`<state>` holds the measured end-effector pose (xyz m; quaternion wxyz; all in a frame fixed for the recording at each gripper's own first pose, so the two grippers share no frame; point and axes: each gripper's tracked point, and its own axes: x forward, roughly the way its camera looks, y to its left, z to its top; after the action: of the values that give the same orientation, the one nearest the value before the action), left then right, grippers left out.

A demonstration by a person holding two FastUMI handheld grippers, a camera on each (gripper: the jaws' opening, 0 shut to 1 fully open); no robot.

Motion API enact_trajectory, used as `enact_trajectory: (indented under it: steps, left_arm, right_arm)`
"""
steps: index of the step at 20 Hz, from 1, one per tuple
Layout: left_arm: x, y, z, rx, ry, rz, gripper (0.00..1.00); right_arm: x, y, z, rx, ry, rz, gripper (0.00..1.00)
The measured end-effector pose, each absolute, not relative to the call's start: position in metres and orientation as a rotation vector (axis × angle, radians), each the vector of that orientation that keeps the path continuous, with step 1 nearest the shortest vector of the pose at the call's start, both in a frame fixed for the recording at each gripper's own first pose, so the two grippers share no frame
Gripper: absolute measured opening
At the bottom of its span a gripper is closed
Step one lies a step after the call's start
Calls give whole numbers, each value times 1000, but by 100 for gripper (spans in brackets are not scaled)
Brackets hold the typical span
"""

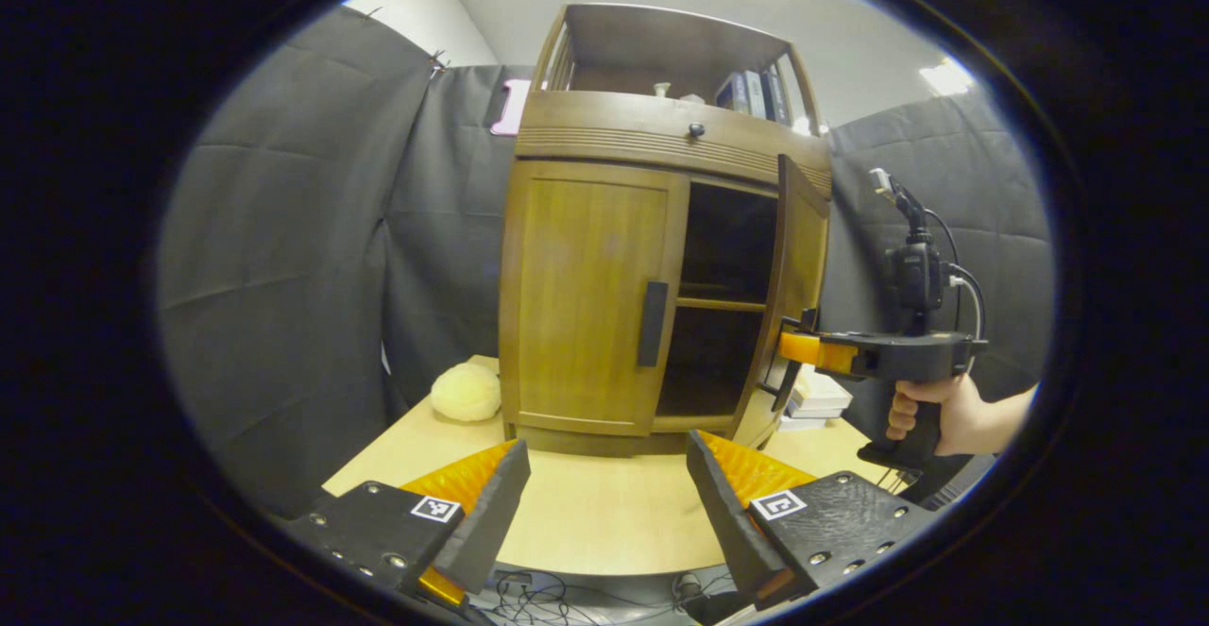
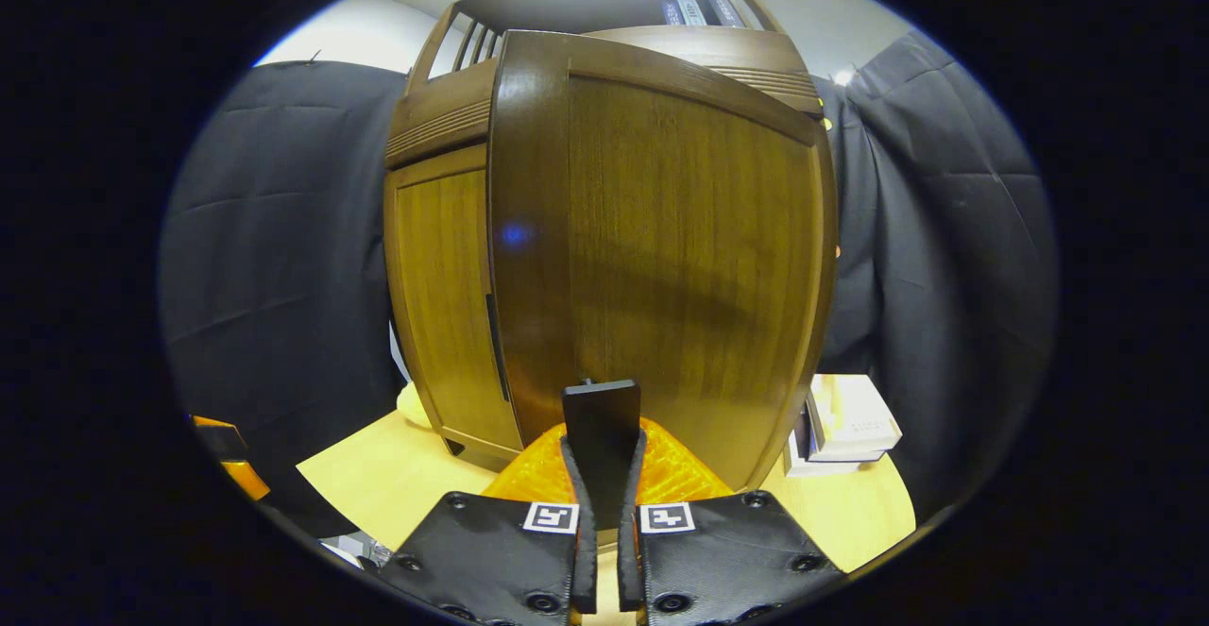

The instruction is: Open the right door of the double-door shoe cabinet with the right hand, and open the left door with the left hand.

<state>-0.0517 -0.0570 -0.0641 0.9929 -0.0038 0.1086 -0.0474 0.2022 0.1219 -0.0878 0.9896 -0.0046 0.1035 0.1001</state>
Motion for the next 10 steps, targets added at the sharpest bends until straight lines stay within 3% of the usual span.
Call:
enact_trajectory:
  steps: [9, 10]
  left_arm:
    - [-51, -63, -68, 17, 217, -156, 96]
    - [-51, -63, -68, 22, 217, -162, 95]
  right_arm:
    - [203, 118, -85, 0, 202, 164, 10]
    - [203, 118, -85, -2, 198, 157, 14]
